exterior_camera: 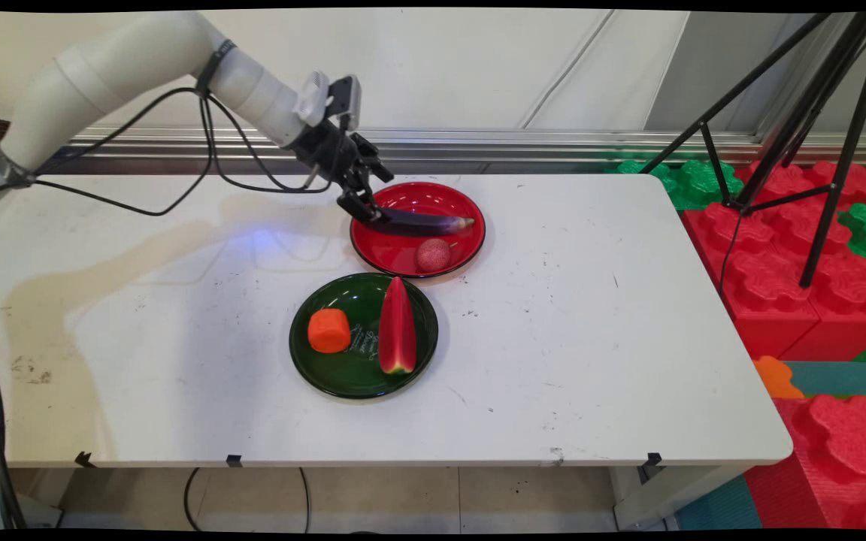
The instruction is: Pick up the eggplant from the red plate
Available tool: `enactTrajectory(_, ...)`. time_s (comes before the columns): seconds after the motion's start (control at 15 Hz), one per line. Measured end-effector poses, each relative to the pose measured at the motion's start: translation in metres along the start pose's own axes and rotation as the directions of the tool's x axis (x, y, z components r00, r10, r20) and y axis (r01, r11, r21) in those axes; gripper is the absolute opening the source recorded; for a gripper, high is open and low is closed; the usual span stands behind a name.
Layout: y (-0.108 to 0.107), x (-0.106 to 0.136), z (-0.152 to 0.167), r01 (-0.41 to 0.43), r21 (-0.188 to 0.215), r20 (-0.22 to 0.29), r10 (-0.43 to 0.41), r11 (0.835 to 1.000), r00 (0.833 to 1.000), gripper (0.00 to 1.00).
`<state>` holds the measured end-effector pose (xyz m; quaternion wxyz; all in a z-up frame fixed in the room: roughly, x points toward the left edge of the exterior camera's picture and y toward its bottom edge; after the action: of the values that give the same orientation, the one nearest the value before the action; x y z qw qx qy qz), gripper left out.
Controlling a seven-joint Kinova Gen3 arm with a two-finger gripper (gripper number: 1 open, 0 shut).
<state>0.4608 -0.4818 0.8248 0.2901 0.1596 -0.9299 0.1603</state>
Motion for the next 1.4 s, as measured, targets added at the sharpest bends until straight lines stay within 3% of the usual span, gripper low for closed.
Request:
enactTrajectory(0.73,-0.013,-0.005,0.044,0.010,-0.034,0.036,-0.008,0.999,0.999,1.00)
enactTrajectory(1.4,-0.017,-0.009,0.060,0.020,-0.050,0.042,-0.018,0.999,0.999,1.00)
